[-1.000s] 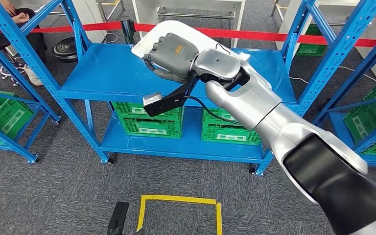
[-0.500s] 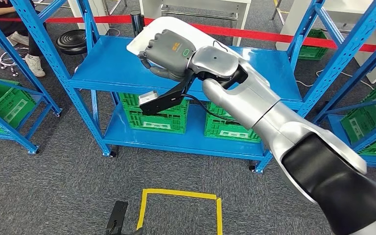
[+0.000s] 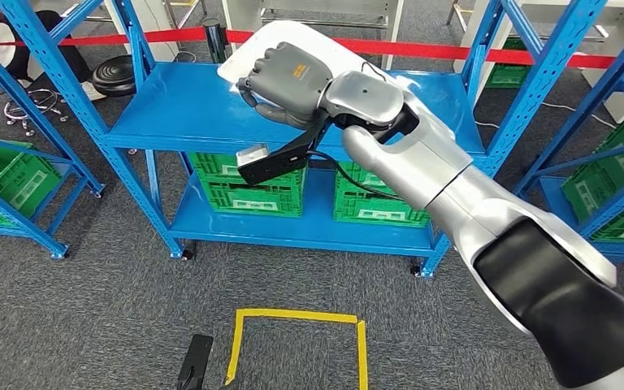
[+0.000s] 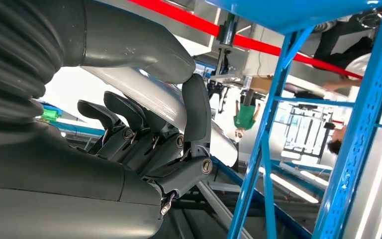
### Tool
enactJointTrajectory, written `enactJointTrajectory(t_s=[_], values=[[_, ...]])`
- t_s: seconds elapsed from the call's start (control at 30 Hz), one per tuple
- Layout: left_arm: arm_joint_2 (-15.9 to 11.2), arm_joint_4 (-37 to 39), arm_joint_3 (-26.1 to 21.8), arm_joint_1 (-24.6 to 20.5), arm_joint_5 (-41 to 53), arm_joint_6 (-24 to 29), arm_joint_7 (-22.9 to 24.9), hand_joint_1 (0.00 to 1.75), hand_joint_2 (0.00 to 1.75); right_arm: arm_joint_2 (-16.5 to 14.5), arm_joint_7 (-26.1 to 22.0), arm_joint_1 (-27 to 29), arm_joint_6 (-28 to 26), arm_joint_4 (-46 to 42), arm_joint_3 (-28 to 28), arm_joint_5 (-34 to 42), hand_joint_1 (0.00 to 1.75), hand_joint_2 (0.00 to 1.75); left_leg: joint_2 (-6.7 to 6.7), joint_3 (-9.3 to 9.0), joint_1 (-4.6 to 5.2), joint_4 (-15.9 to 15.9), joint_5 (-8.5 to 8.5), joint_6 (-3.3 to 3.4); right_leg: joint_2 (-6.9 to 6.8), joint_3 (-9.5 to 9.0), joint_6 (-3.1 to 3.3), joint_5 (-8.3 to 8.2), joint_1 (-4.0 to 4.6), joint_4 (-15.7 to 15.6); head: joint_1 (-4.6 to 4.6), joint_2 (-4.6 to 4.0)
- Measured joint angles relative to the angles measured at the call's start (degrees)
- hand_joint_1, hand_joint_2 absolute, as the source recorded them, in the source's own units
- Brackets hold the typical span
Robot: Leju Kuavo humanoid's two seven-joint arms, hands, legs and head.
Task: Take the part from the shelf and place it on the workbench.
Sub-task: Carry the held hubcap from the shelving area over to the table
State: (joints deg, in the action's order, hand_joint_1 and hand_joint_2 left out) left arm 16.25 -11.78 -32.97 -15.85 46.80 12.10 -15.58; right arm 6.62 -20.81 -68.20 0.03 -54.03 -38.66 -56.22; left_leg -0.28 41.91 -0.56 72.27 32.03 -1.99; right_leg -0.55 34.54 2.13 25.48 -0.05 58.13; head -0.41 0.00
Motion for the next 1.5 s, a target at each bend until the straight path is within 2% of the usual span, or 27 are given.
enactJointTrajectory(t_s=[0.03,0.07,0.1,0.17,0.2,0.23,0.33,0.37,0.43,0.5,0.53,0.57,0.6,0.67,0.73,0.83,0.9,0.97,1.03,1.07,1.1,1.17,1.23,1.33,1.4,1.43,1.5], values=[[-0.03,0.02,-0.01,0.01,-0.01,-0.17,0.07,0.0,1.75,0.07,0.01,0.3,-0.01,0.0,0.0,0.01,1.75,1.75,0.01,0.82,-0.09,2.64,1.02,-0.23,0.0,0.27,-0.06,-0.2,-0.03,0.02,0.01,0.0],[-0.04,0.04,-0.01,0.02,-0.01,-0.32,0.17,0.0,1.75,0.16,0.02,0.61,-0.01,-0.01,0.0,0.01,1.75,1.75,0.02,0.61,-0.16,3.15,0.93,-0.39,0.01,0.51,-0.19,-0.39,-0.09,0.07,0.01,0.0],[-0.06,0.05,-0.01,0.01,-0.01,-0.39,0.29,0.0,1.75,0.28,0.02,0.87,-0.01,-0.01,0.0,0.03,1.75,1.75,0.04,-0.81,-0.25,1.28,-0.19,-0.52,0.01,0.71,-0.33,-0.53,-0.19,0.18,0.01,0.0],[-0.09,0.05,-0.01,-0.03,-0.01,-0.42,0.49,0.0,1.75,0.5,-0.01,1.12,-0.02,-0.04,0.0,0.13,1.75,1.75,0.06,-5.61,-0.43,-6.59,-3.0,-0.66,0.03,1.18,-0.76,-0.63,-0.29,0.7,0.0,0.0],[-0.1,0.05,-0.01,-0.06,-0.01,-0.44,0.55,0.0,1.75,0.6,-0.03,1.17,-0.02,-0.06,0.0,0.21,1.75,1.75,0.02,-7.42,-0.46,-9.82,-3.8,-0.43,0.05,1.5,-1.05,-0.68,-0.25,1.02,0.03,0.0],[-0.1,0.06,-0.02,-0.07,-0.02,-0.46,0.6,0.0,1.75,0.66,-0.07,1.22,-0.03,-0.08,0.0,0.28,1.75,1.75,-0.03,-8.34,-0.45,-11.68,-4.07,-0.09,0.08,1.82,-1.4,-0.79,-0.15,1.23,0.05,0.0],[-0.08,0.07,-0.04,-0.04,-0.03,-0.55,0.64,0.0,1.75,0.73,-0.17,1.58,-0.05,-0.11,0.0,0.35,1.75,1.75,-0.16,-8.06,-0.32,-12.25,-4.47,1.36,0.12,2.33,-2.48,-1.32,-0.1,1.16,0.1,0.0],[-0.08,0.07,-0.05,-0.05,-0.04,-0.58,0.62,0.0,1.75,0.73,-0.17,1.66,-0.07,-0.11,0.0,0.35,1.75,1.75,-0.15,-7.92,-0.37,-12.36,-4.77,1.82,0.15,2.59,-2.79,-0.87,-0.18,1.61,0.12,0.0],[-0.1,0.04,-0.11,-0.11,-0.07,-0.72,0.53,0.0,1.75,0.73,-0.18,1.75,-0.15,-0.1,0.0,0.36,1.75,1.75,-0.04,-7.48,-0.55,-12.56,-5.34,2.62,0.24,4.37,-3.34,2.05,-0.35,5.67,0.19,0.0],[-0.13,0.04,-0.18,-0.13,-0.16,-0.87,0.45,0.0,1.75,0.71,-0.19,2.11,-0.29,-0.09,0.0,0.37,1.75,1.75,0.01,-6.83,-0.53,-12.53,-5.78,2.94,0.3,7.52,-3.76,6.2,-0.43,13.47,0.24,0.0],[-0.17,0.04,-0.21,-0.12,-0.21,-0.91,0.44,0.0,1.75,0.7,-0.2,2.42,-0.38,-0.07,0.0,0.36,1.75,1.75,0.01,-6.53,-0.52,-12.51,-5.99,2.96,0.32,8.63,-3.83,7.37,-0.45,16.52,0.24,0.0],[-0.22,0.04,-0.25,-0.11,-0.29,-0.91,0.43,0.0,1.75,0.69,-0.24,2.72,-0.5,-0.05,0.0,0.35,1.75,1.75,-0.01,-6.29,-0.52,-12.49,-6.19,2.92,0.33,8.76,-3.81,7.49,-0.47,17.61,0.25,0.0],[-0.29,0.04,-0.28,-0.11,-0.37,-0.91,0.4,0.0,1.75,0.67,-0.3,2.92,-0.62,-0.04,0.0,0.34,1.75,1.75,-0.04,-6.11,-0.52,-12.45,-6.35,2.83,0.34,7.68,-3.71,6.58,-0.48,16.28,0.26,0.0],[-0.38,0.02,-0.32,-0.13,-0.52,-0.91,0.29,0.0,1.75,0.58,-0.48,2.94,-0.96,-0.02,0.0,0.25,1.75,1.75,-0.08,-5.91,-0.52,-12.34,-6.58,2.56,0.36,2.97,-3.32,3.63,-0.47,8.46,0.25,0.0],[-0.45,-0.02,-0.33,-0.2,-0.6,-0.91,0.14,0.0,1.75,0.34,-0.69,2.77,-1.37,0.0,0.0,0.08,1.75,1.75,-0.08,-5.67,-0.37,-12.27,-6.86,1.99,0.46,-0.31,-2.82,2.16,-0.17,2.33,0.22,0.0],[-0.55,-0.04,-0.34,-0.22,-0.66,-0.91,0.0,0.0,1.75,-0.05,-0.83,2.8,-1.8,0.15,0.0,-0.05,1.75,1.75,-0.08,-5.4,-0.33,-12.64,-7.46,0.82,0.57,-0.46,-1.89,1.61,0.11,1.06,0.2,0.0],[-0.63,-0.04,-0.34,-0.2,-0.66,-0.92,-0.02,0.0,1.75,-0.45,-0.81,2.82,-1.95,0.25,0.0,-0.11,1.75,1.75,-0.07,-4.7,-0.37,-11.51,-6.4,0.18,0.43,-0.25,-1.01,0.95,-0.15,0.68,0.15,0.0],[-0.71,-0.03,-0.34,-0.2,-0.64,-0.95,-0.02,0.0,1.75,-0.93,-0.73,2.93,-2.06,0.29,0.0,-0.17,1.75,1.75,-0.02,-2.39,-0.4,-5.9,-2.76,-0.3,0.33,0.12,-0.35,0.42,-0.29,0.49,0.07,0.0],[-0.77,-0.02,-0.34,-0.15,-0.6,-1.01,0.03,0.0,1.75,-1.14,-0.6,3.23,-2.19,0.43,0.0,-0.28,1.75,1.75,-0.01,0.4,-0.41,1.45,0.73,-0.63,0.31,0.65,-0.14,0.03,-0.21,0.54,0.05,0.0],[-0.81,-0.01,-0.34,-0.12,-0.57,-1.04,0.1,0.0,1.75,-1.16,-0.52,3.4,-2.32,0.55,0.0,-0.36,1.75,1.75,-0.01,0.87,-0.4,3.15,1.17,-0.67,0.29,0.93,-0.16,-0.15,-0.17,0.6,0.05,0.0],[-0.84,0.0,-0.34,-0.1,-0.54,-1.08,0.17,0.0,1.75,-1.16,-0.46,3.51,-2.48,0.68,0.01,-0.44,1.75,1.75,0.0,0.13,-0.4,2.49,0.53,-0.65,0.28,1.22,-0.24,-0.3,-0.16,0.73,0.06,0.0],[-0.91,-0.01,-0.34,-0.14,-0.49,-1.18,0.28,0.0,1.75,-1.16,-0.37,3.59,-2.87,0.88,0.08,-0.54,1.75,1.75,0.03,-4.18,-0.41,-4.59,-2.32,-0.39,0.28,1.7,-0.45,-0.49,-0.2,1.12,0.05,0.0],[-0.94,-0.02,-0.34,-0.2,-0.46,-1.33,0.29,0.0,1.75,-1.15,-0.38,3.55,-2.99,1.12,0.28,-0.46,1.75,1.75,0.02,-7.8,-0.28,-10.95,-3.89,0.2,0.32,2.17,-0.91,-0.7,-0.02,1.5,0.08,0.0],[-0.94,0.0,-0.36,-0.16,-0.46,-1.46,0.29,0.0,1.75,-1.15,-0.42,3.52,-1.94,1.83,0.57,0.18,1.75,1.75,-0.12,-8.11,-0.09,-12.29,-4.44,1.43,0.36,2.56,-2.01,-1.39,0.11,1.32,0.11,0.0],[-0.92,-0.02,-0.36,-0.18,-0.45,-1.56,0.28,0.0,1.75,-1.16,-0.72,3.38,-0.09,2.66,0.82,1.07,1.75,1.75,-0.09,-7.82,-0.23,-12.59,-5.11,2.29,0.41,3.05,-2.68,-0.58,-0.04,2.17,0.19,0.0],[-0.91,-0.03,-0.36,-0.2,-0.42,-1.63,0.28,0.0,1.75,-1.16,-0.99,3.25,0.77,3.13,1.03,1.52,1.75,1.75,-0.03,-7.58,-0.36,-12.75,-5.46,2.66,0.45,3.89,-2.99,0.84,-0.12,4.05,0.25,0.0],[-0.93,-0.03,-0.36,-0.21,-0.28,-1.82,0.29,0.0,1.75,-1.16,-1.63,3.11,1.6,4.04,1.43,2.09,1.75,1.75,0.05,-6.83,-0.41,-12.77,-6.04,3.04,0.5,6.92,-3.57,5.15,-0.29,11.36,0.38,0.0]])
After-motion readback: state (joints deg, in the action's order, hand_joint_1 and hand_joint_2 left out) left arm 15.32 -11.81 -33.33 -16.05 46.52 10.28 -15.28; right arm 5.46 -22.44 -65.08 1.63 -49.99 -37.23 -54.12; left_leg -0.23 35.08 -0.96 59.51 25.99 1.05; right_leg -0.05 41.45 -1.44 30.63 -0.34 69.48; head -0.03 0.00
